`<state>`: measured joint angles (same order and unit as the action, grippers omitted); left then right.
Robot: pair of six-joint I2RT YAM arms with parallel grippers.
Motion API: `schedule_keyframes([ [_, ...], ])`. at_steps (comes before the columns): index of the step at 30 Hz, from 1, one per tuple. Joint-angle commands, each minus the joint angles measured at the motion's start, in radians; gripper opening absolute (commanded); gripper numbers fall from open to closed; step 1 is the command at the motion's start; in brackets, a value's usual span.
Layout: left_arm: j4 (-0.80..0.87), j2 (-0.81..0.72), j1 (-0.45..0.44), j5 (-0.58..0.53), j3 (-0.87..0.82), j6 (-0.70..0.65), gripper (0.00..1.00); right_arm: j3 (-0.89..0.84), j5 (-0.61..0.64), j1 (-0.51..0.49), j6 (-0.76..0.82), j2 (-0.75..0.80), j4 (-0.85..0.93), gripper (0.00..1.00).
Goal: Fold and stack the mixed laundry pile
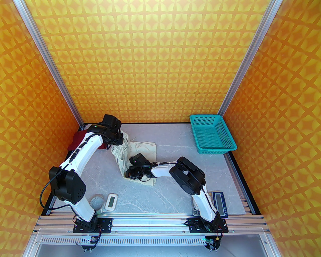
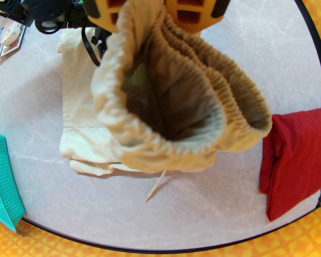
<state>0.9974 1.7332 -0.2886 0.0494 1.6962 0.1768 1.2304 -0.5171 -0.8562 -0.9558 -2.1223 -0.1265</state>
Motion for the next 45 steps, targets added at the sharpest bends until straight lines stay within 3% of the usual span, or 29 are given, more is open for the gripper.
schedule_keyframes([
  [1,0.03,0.015,-0.034,-0.075,0.033,-0.02,0.0,-0.085,0.053,0.043,0.059,0.179,0.038,0.0],
  [7,0.062,0.044,-0.097,-0.154,0.071,-0.011,0.0,-0.252,0.084,0.19,0.147,0.401,0.196,0.02],
  [16,0.128,0.164,-0.174,-0.232,0.219,0.001,0.0,-0.268,0.161,0.368,0.387,0.425,0.558,0.05],
  [29,0.208,0.292,-0.29,-0.287,0.345,0.069,0.0,-0.306,0.084,0.374,0.302,0.248,0.362,0.01],
  [36,0.199,0.344,-0.344,-0.287,0.337,0.145,0.0,-0.382,0.003,0.415,0.208,0.249,0.17,0.0],
  [42,0.151,0.344,-0.363,-0.287,0.285,0.22,0.0,-0.394,0.015,0.436,0.21,0.248,0.147,0.0],
  [43,0.14,0.338,-0.363,-0.287,0.269,0.234,0.02,-0.395,0.015,0.437,0.206,0.244,0.137,0.0],
  [45,0.109,0.328,-0.397,-0.284,0.229,0.26,0.19,-0.397,0.013,0.438,0.197,0.232,0.121,0.0],
])
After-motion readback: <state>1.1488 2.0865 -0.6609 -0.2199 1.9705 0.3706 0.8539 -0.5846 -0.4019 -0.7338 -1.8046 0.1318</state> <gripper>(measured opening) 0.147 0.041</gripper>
